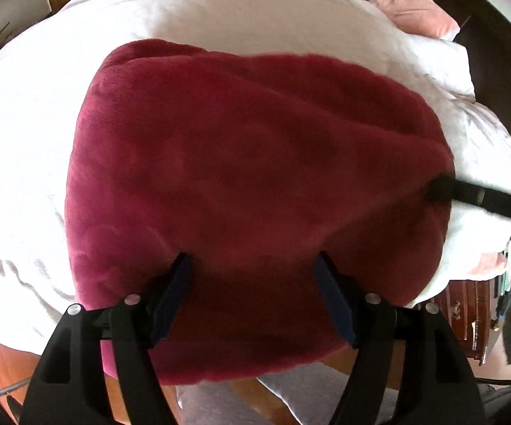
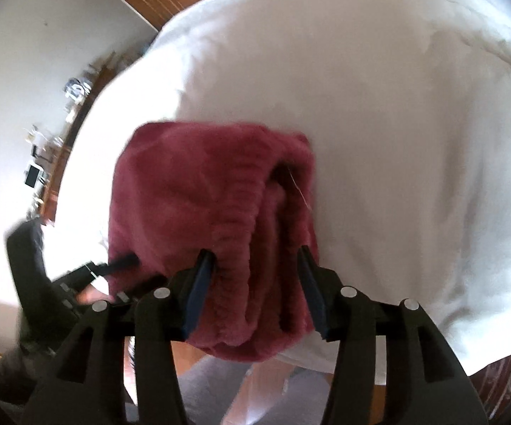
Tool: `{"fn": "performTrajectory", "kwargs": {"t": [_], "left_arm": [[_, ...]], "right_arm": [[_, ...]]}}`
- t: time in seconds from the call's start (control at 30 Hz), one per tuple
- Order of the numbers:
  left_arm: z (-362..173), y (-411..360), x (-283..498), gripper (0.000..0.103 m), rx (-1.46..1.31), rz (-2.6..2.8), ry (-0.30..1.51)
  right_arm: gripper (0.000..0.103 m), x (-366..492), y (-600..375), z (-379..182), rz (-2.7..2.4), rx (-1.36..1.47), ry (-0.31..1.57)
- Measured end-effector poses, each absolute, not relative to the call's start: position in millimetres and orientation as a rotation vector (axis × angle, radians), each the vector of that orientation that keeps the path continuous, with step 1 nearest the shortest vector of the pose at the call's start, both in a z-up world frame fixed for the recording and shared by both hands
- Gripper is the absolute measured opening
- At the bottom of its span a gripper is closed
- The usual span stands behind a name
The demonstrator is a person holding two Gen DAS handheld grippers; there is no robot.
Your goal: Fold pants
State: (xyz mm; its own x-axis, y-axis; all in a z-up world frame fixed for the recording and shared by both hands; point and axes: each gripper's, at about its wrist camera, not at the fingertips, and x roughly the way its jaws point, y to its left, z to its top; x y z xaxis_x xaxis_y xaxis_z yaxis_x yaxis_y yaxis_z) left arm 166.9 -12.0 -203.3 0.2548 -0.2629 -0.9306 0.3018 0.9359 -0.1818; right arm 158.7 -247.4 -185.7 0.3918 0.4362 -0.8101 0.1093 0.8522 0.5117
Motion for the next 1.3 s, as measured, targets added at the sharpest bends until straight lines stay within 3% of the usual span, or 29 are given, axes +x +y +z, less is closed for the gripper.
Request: {"fn": "performTrajectory", "kwargs": {"t": [0.27, 0.3, 0.33, 0.37, 0.47, 0.73, 0.77, 0.83, 0.87, 1.17, 1.3], "left_arm": [[-206.7, -16.9, 156.6, 0.071, 0.061, -0.414, 1.276], [-207.0, -18.1, 156.6, 0.071, 0.064, -0.417, 1.276], [-207.6, -19.3, 156.5, 0.071, 0.067, -0.421, 1.277], [-208.0, -21.9, 156.1, 0.071, 0.07, -0.422, 1.278], [-213.0, -28.1, 157.1, 0.072, 0.086, -0.432, 1.286], [-219.2, -35.4, 156.4, 0.075, 0.13, -0.446, 1.297], [-218.3, -33.5, 156.9, 0.075, 0.126, -0.445, 1.299], [-215.7, -31.0, 157.3, 0.075, 0.114, -0.447, 1.298], [-214.1, -30.3, 157.2, 0.075, 0.109, -0.45, 1.296], [-208.3, -24.7, 155.5, 0.075, 0.097, -0.459, 1.296], [-207.6, -25.3, 154.8, 0.075, 0.101, -0.449, 1.294]], "right_arm": [[0.05, 196.1, -276.1, -192.5, 0.216, 0.846, 1.149], [0.046, 200.1, -276.2, -194.3, 0.203, 0.837, 1.147], [0.027, 205.9, -275.9, -197.8, 0.162, 0.795, 1.16], [0.021, 206.8, -277.9, -200.7, 0.132, 0.772, 1.173], [0.019, 214.5, -279.1, -212.0, 0.039, 0.681, 1.197], [0.021, 216.8, -269.8, -227.6, 0.044, 0.587, 1.234], [0.025, 213.7, -272.6, -223.0, 0.06, 0.61, 1.231], [0.053, 203.4, -277.4, -211.9, 0.073, 0.63, 1.226], [0.055, 195.5, -278.9, -205.4, 0.097, 0.644, 1.212], [0.053, 148.2, -229.9, -198.8, 0.319, 0.609, 1.296], [0.04, 144.8, -212.6, -219.6, 0.332, 0.598, 1.367]]}}
